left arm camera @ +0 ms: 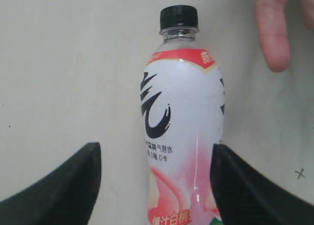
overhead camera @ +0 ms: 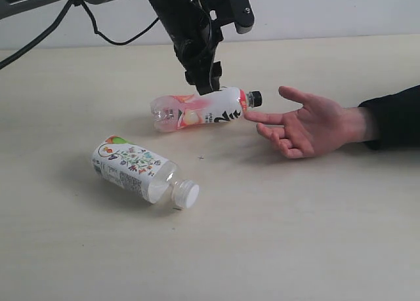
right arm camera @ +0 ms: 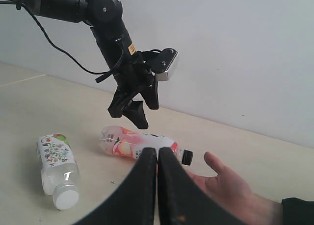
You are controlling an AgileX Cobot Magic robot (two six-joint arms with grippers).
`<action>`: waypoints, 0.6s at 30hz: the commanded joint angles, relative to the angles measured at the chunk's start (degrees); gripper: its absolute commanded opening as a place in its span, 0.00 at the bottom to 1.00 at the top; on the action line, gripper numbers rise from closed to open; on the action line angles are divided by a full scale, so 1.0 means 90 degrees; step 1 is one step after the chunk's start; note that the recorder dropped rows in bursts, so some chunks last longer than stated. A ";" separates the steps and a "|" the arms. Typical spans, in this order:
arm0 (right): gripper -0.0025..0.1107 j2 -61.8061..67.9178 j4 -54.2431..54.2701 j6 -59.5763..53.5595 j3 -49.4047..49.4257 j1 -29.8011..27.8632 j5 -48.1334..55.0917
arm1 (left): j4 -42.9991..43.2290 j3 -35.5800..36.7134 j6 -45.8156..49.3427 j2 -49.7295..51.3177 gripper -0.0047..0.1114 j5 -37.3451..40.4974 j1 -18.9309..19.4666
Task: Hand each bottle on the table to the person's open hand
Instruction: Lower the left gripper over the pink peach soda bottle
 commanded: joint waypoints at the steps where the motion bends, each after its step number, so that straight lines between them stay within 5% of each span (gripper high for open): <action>1: 0.04 -0.0024 0.0015 -0.0013 0.0009 0.0009 -0.0024 | 0.0167 -0.0065 -0.0191 0.0098 0.59 -0.0014 0.0023; 5: 0.04 -0.0024 0.0015 -0.0001 0.0009 0.0009 -0.0024 | 0.0215 -0.0065 -0.0414 0.0326 0.71 0.0048 0.0012; 18: 0.04 -0.0024 0.0015 -0.0001 0.0009 0.0009 -0.0024 | 0.0478 -0.0065 -0.0414 0.0446 0.71 -0.0037 0.0012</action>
